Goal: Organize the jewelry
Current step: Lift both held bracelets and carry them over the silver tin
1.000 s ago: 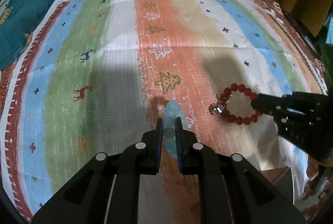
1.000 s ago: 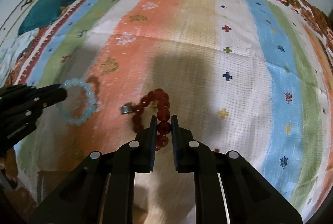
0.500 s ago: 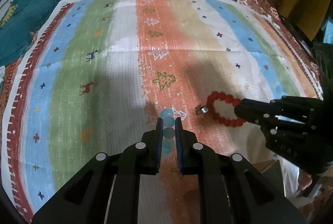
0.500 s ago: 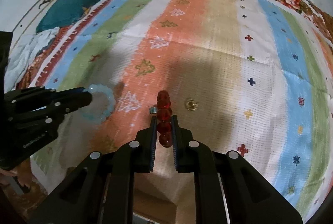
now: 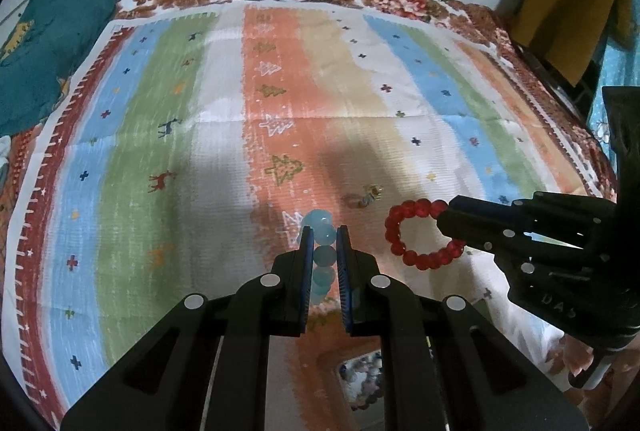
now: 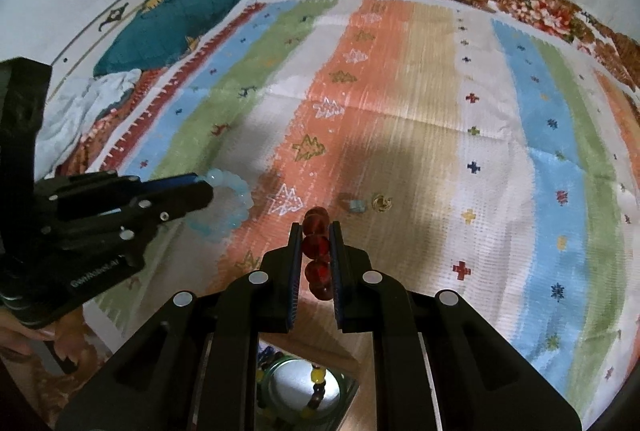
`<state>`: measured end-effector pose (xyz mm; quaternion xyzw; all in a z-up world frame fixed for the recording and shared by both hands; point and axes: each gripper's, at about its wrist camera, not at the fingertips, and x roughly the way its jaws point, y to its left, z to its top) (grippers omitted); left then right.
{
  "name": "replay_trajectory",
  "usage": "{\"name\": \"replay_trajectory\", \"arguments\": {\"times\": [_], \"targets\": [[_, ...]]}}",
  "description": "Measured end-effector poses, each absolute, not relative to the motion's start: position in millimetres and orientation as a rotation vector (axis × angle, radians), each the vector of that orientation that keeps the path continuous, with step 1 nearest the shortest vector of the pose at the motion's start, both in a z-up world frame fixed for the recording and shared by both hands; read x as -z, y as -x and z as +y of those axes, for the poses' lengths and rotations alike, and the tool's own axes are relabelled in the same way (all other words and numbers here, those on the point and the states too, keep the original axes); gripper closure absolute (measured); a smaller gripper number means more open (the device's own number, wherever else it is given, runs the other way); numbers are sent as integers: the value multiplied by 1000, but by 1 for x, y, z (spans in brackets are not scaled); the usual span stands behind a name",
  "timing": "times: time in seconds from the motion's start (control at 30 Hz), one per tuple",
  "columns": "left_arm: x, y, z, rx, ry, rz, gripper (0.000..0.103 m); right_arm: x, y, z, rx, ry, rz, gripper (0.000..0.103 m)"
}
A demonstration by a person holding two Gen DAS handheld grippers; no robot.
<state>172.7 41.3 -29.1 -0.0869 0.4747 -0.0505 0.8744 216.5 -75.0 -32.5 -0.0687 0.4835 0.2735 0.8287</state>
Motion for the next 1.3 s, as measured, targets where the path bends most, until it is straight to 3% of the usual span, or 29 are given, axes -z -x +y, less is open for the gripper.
{"name": "replay_trajectory", "arguments": {"times": [1.3], "targets": [[0, -102, 10, 189, 166, 908, 92, 7, -140, -115, -606, 143, 953, 89]]}}
